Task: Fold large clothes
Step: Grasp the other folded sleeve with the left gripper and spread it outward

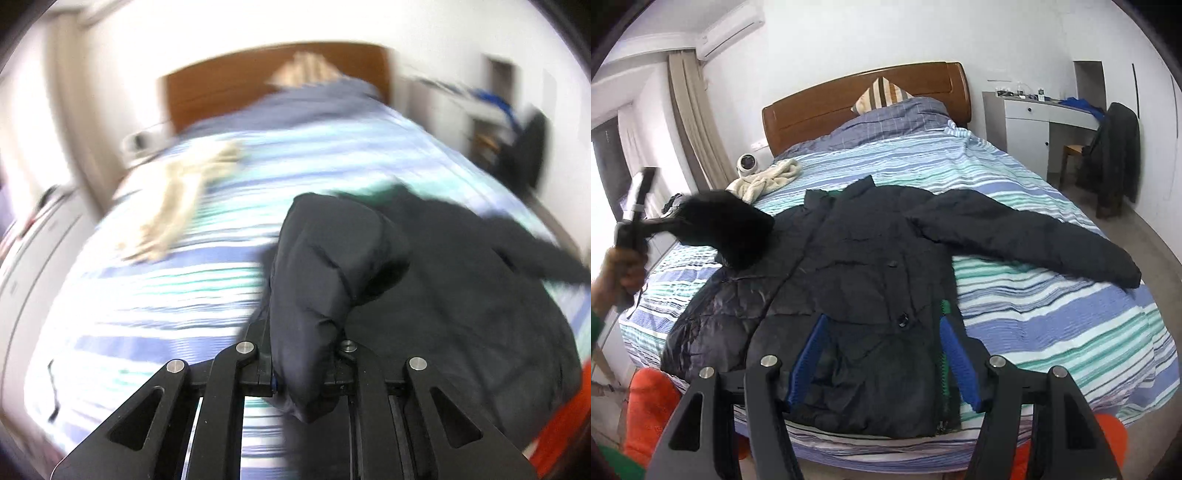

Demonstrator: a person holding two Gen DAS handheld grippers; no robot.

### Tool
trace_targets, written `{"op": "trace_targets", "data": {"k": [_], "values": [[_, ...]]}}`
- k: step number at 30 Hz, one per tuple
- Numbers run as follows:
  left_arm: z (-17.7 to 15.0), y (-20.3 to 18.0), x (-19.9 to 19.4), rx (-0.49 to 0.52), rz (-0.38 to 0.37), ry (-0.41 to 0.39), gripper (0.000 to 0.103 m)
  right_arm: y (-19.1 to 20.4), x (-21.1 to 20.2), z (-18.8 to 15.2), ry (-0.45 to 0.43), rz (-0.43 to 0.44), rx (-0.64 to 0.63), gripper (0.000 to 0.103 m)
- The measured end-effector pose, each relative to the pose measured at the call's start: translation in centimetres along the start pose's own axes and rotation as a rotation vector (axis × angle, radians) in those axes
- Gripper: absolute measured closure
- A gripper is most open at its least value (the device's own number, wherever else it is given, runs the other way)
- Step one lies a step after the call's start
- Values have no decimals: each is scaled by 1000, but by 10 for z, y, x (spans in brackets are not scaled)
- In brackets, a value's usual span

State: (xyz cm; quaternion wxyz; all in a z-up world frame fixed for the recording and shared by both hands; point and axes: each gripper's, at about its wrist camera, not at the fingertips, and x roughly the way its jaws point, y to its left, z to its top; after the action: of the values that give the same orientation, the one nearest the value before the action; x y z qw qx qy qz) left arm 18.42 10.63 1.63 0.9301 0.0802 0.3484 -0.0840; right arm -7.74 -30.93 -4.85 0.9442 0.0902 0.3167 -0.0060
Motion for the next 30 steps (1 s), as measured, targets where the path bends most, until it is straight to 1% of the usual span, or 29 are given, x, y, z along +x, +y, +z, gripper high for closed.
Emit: {"op": "trace_targets", "data": {"k": [3,5,7,8,10,11,12,14,15,16,17,18,19,20,21,22,23,24,25,27,28,30], "values": [[-12,95,-6,-179,123,13,91,12,3,7,-6,24,-20,38],[-32,151,2,-289,213,38,91,19,7,9,-1,44,-36,38],[-59,202,21,-368,307,96,91,29,10,10,14,75,-48,39],[-70,217,30,-395,323,126,91,33,12,10,23,91,-53,38],[-93,247,52,-478,328,199,91,39,15,11,38,110,-61,39],[-98,255,65,-500,345,223,91,42,16,12,45,117,-62,39],[-107,260,74,-510,366,242,91,44,17,13,50,125,-59,39],[-119,256,86,-532,380,263,89,43,16,13,55,131,-51,38],[-126,259,88,-557,384,272,85,42,15,13,58,129,-45,39],[-120,249,89,-567,395,276,80,37,15,13,63,120,-39,39],[-120,251,86,-578,407,276,72,33,14,13,67,106,-36,38],[-119,249,78,-582,421,272,56,27,12,14,72,86,-34,38],[-120,246,69,-578,431,264,47,17,9,14,77,50,-34,38],[-121,240,59,-570,433,249,34,4,6,15,83,2,-35,38],[-124,235,49,-557,428,228,30,-7,3,15,90,-37,-34,36],[-125,227,38,-540,407,216,29,-23,0,15,105,-83,-27,29],[-127,217,28,-526,361,216,28,-41,-1,13,129,-130,-7,26],[-130,211,24,-519,310,218,26,-54,0,11,149,-153,14,25],[-133,195,16,-506,228,230,25,-73,2,7,185,-164,53,25],[-136,160,10,-463,63,266,19,-91,10,0,235,-135,113,25],[-138,135,8,-429,-33,288,18,-98,19,-6,267,-91,149,25],[-146,89,9,-372,-184,324,16,-102,34,-16,305,-8,198,25]]}}
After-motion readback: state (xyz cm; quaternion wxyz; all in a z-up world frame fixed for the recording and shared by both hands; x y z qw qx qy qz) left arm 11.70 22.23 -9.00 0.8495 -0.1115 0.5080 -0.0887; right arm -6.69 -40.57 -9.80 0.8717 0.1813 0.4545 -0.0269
